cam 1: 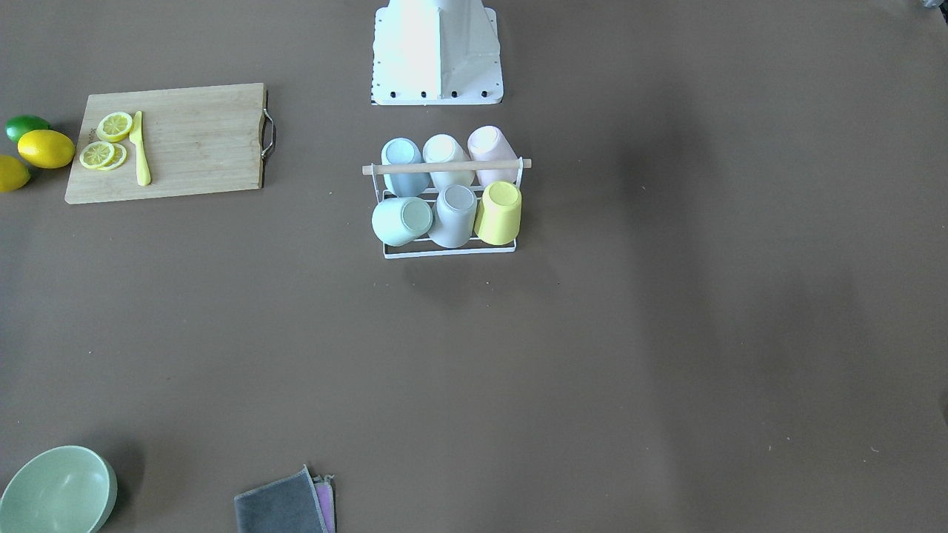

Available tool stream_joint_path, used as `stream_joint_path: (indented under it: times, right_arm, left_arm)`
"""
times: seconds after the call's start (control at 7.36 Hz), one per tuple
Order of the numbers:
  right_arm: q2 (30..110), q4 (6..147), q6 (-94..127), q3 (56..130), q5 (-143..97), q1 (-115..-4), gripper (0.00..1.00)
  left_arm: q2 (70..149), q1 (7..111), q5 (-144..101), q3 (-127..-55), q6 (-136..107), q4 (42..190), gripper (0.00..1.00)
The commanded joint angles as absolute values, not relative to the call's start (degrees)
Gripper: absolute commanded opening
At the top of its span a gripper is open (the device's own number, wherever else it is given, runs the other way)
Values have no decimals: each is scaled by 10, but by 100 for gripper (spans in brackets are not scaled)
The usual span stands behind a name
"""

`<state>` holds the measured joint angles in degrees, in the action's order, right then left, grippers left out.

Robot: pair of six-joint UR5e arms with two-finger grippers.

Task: Place cup on cup holder

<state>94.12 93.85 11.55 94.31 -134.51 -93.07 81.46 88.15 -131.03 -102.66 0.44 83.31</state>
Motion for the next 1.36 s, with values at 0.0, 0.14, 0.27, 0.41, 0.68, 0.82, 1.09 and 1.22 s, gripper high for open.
stream_joint_path:
  times: [0.0,0.14,0.27,0.41,0.68,0.82,1.09,1.22]
  right_arm:
    - [938,952,119,954,-1344,-928,100]
    - [939,952,119,952,-1343,-928,100]
    - [942,950,118,950,-1344,-928,100]
    - [943,949,116,950,-1344,-928,100]
    - [945,949,115,949,-1345,-928,100]
    - [945,949,113,947,-1345,-928,100]
    - [945,949,113,947,-1346,-928,100]
    - [945,949,114,947,-1346,-928,100]
  left_arm:
    - [815,882,-1311,-1025,5,833,98]
    - [816,882,-1310,-1026,5,833,98]
    - [816,882,-1311,-1026,4,833,98]
    - [816,882,-1311,-1026,4,833,98]
    - [816,882,-1311,-1027,4,833,98]
    - [816,882,-1313,-1028,4,833,98]
    - [816,881,-1314,-1030,4,833,98]
    - [816,882,-1315,-1031,4,833,98]
